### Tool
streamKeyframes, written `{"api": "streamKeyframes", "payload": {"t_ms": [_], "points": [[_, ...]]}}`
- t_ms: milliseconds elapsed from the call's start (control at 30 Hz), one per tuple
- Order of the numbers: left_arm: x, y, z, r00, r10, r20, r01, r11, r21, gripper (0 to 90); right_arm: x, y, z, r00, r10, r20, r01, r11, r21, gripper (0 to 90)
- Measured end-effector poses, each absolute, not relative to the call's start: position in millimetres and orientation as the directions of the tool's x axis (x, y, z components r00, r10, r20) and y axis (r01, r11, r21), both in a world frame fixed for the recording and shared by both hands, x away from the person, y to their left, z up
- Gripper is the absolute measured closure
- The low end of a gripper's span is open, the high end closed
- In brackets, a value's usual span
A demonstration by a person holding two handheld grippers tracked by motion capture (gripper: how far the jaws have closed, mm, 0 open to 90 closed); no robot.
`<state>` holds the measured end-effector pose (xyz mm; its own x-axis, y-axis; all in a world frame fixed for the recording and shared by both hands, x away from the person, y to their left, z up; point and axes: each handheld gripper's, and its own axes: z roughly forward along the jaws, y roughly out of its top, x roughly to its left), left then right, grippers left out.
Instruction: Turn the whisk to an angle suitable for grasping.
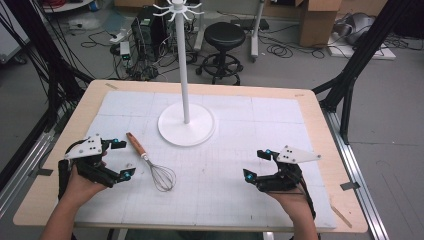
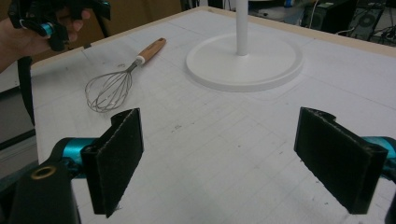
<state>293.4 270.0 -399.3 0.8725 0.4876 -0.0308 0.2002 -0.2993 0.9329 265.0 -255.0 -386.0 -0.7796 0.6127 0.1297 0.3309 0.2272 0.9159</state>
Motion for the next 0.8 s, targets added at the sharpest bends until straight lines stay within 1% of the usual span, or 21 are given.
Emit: {"api": "streamKeyframes", "payload": {"t_ms": [100,233,300,400,433,467,533,600,667,800], "points": [[297,268,-394,0.868,0.497,-0.002,0.196,-0.338,0.921,1.7,266,-255,-386,-0.782,0.609,0.131,0.33,0.227,0.916,14.9],[302,266,-391,0.866,0.5,-0.006,0.208,-0.349,0.914,1.7,266,-255,-386,-0.782,0.609,0.135,0.332,0.224,0.916,14.9],[311,262,-387,0.865,0.501,0.021,0.217,-0.412,0.885,1.7,267,-255,-386,-0.783,0.606,0.138,0.334,0.224,0.915,14.9],[318,259,-383,0.872,0.489,0.028,0.223,-0.446,0.867,1.7,268,-254,-386,-0.783,0.606,0.137,0.334,0.225,0.915,14.9],[326,257,-380,0.871,0.489,0.04,0.235,-0.488,0.841,1.7,268,-253,-386,-0.784,0.606,0.135,0.333,0.226,0.915,14.9],[326,257,-380,0.871,0.489,0.04,0.235,-0.488,0.841,1.7,269,-253,-387,-0.785,0.604,0.137,0.334,0.226,0.915,14.9],[338,253,-374,0.881,0.47,0.058,0.24,-0.547,0.802,1.7,269,-252,-387,-0.787,0.602,0.138,0.334,0.227,0.915,14.9],[345,253,-371,0.887,0.46,0.034,0.254,-0.548,0.797,1.7,270,-253,-387,-0.786,0.603,0.138,0.334,0.227,0.915,14.9],[353,251,-369,0.889,0.455,0.049,0.261,-0.593,0.762,1.7,270,-253,-387,-0.784,0.605,0.139,0.335,0.225,0.915,14.9],[363,247,-366,0.898,0.437,0.049,0.27,-0.635,0.724,1.7,270,-254,-388,-0.784,0.605,0.141,0.337,0.222,0.915,14.9]]}}
